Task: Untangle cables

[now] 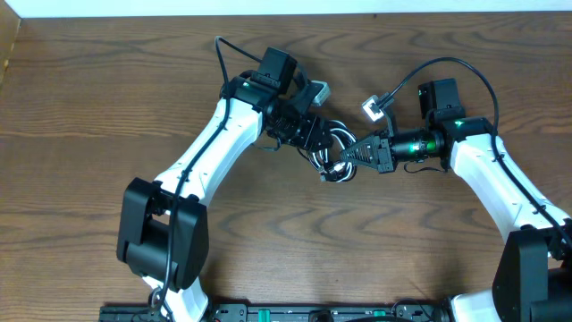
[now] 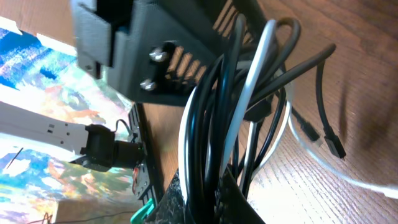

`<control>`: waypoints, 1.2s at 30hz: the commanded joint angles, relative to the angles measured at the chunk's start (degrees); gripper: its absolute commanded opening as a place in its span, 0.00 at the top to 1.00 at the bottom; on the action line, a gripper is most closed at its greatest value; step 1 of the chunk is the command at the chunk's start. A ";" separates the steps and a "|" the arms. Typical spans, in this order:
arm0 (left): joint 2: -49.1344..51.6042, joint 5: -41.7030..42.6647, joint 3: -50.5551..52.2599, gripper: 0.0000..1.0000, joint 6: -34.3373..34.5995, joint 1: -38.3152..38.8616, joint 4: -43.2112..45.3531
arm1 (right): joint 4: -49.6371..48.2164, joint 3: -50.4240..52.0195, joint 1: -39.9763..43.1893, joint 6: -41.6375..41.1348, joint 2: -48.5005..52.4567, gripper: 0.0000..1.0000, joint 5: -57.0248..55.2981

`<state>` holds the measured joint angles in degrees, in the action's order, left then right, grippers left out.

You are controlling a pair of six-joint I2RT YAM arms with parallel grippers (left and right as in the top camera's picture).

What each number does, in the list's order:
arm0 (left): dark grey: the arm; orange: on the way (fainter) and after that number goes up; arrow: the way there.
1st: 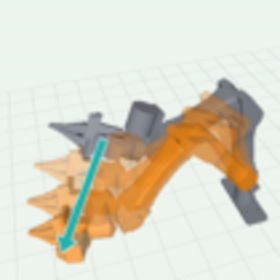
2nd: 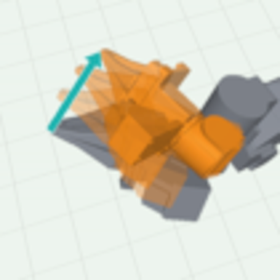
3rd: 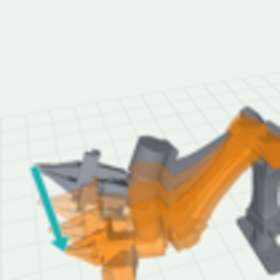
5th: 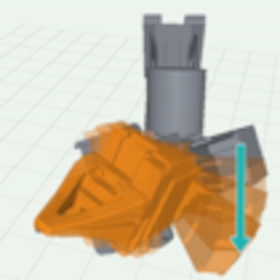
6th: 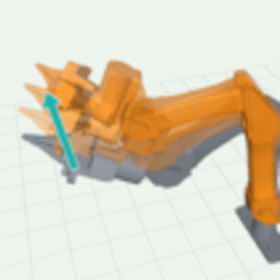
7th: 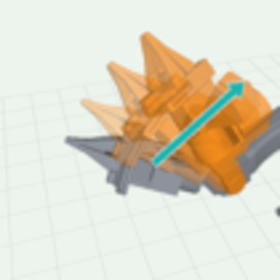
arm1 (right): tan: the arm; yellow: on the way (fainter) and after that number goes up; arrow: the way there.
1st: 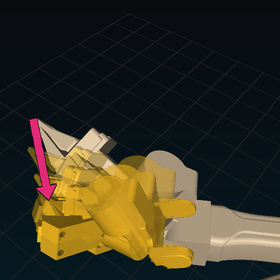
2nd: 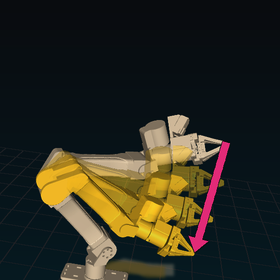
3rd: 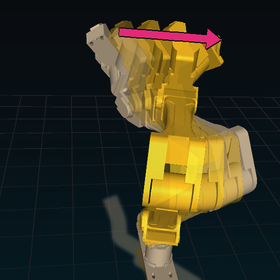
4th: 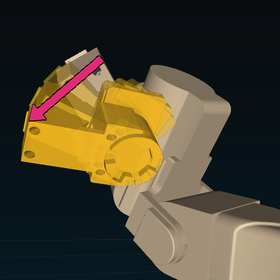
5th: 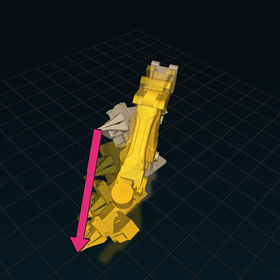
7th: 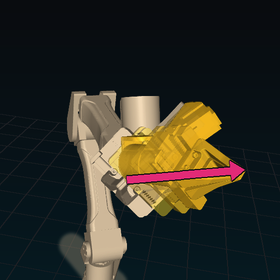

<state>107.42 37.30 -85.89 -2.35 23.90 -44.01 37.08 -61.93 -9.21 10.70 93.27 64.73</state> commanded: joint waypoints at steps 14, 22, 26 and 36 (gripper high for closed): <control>0.52 -1.38 0.35 0.64 3.06 3.56 6.36 | -0.20 -0.35 0.20 -0.39 -0.70 0.99 3.19; 0.85 -5.86 0.35 0.51 5.92 3.06 6.62 | -0.20 -0.35 0.20 -0.39 -0.70 0.99 3.17; 0.92 -3.06 0.35 0.47 7.06 1.99 7.28 | -1.14 -0.35 0.20 -0.39 -0.70 0.99 4.24; 0.94 20.57 0.35 0.47 5.18 -4.57 13.62 | -14.38 -0.35 0.17 -7.26 -0.70 0.99 14.32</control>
<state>107.59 47.55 -85.82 3.14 21.08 -31.40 25.15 -61.91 -9.06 8.01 93.27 72.34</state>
